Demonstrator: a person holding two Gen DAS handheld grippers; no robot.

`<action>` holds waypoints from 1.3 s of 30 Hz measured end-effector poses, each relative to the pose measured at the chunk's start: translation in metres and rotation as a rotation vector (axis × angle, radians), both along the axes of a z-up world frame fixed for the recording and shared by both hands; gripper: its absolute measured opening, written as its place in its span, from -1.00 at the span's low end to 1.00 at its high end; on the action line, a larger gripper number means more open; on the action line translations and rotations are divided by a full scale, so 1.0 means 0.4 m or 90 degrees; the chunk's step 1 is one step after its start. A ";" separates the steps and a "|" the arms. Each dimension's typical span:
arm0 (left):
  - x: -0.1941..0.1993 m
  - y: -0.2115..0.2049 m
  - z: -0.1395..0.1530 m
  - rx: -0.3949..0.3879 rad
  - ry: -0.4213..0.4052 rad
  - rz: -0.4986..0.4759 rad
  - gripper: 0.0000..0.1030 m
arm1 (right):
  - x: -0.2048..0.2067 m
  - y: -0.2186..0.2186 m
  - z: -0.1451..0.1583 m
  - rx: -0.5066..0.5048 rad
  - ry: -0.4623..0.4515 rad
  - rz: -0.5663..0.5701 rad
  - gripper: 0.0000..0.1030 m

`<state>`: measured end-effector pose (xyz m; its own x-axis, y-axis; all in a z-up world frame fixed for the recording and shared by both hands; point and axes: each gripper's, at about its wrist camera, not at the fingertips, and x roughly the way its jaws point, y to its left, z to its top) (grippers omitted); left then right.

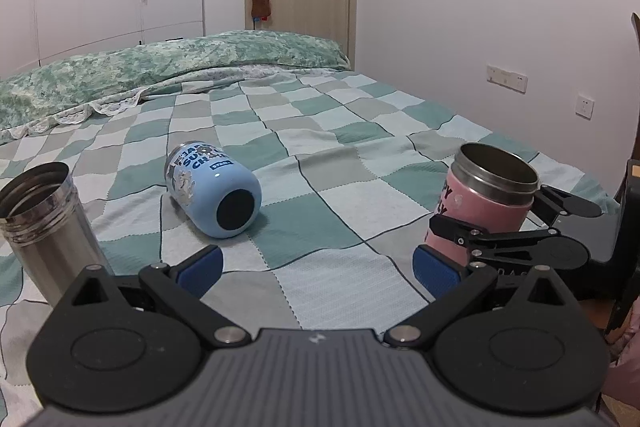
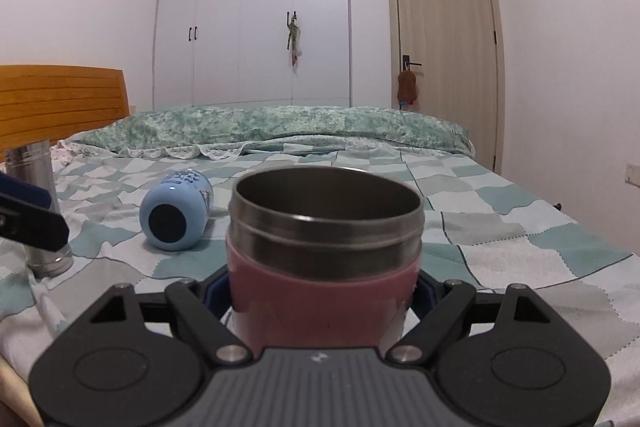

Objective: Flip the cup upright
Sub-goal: 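Rotate the held pink tumbler with the right gripper so its rim points up, then lower the upright pink tumbler onto the bed and open the right gripper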

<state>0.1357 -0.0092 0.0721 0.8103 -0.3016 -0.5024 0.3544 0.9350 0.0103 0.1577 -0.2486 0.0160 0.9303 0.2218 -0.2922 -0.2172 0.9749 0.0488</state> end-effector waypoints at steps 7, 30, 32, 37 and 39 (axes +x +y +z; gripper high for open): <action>-0.068 0.014 0.026 -0.026 -0.040 0.007 1.00 | -0.104 -0.027 0.046 0.022 -0.083 -0.005 1.00; -0.339 0.101 -0.152 -0.077 -0.181 0.250 1.00 | -0.354 0.058 0.002 -0.007 -0.074 0.027 1.00; -0.345 0.106 -0.165 -0.081 -0.184 0.250 1.00 | -0.357 0.057 0.001 -0.005 -0.079 0.022 1.00; -0.360 0.107 -0.167 -0.092 -0.213 0.249 1.00 | -0.362 0.055 -0.005 -0.012 -0.092 0.016 1.00; -0.362 0.102 -0.167 -0.087 -0.216 0.247 1.00 | -0.368 0.058 -0.005 -0.018 -0.097 0.018 1.00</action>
<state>-0.0091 0.0315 0.0052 0.9854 0.0085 -0.1701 -0.0201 0.9975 -0.0671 0.0107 -0.2253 0.0140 0.9581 0.2414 -0.1544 -0.2465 0.9690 -0.0149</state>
